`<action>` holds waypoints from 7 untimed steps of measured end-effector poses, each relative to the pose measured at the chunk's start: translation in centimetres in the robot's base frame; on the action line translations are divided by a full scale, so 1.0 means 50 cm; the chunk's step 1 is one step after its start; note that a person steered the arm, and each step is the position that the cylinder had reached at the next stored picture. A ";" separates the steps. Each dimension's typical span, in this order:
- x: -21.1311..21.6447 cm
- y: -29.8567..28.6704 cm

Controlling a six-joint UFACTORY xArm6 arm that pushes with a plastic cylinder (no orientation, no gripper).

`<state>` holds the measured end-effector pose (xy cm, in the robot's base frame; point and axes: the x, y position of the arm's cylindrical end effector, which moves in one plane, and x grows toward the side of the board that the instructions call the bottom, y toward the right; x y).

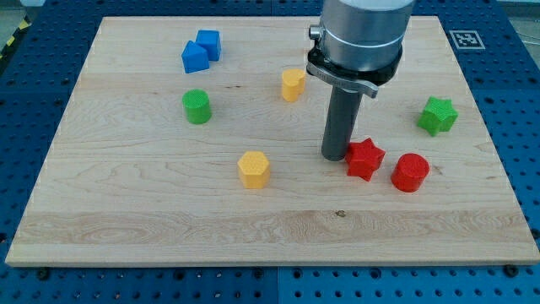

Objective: Move your hand to the right of the yellow heart

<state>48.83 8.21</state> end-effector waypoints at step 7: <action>-0.154 0.044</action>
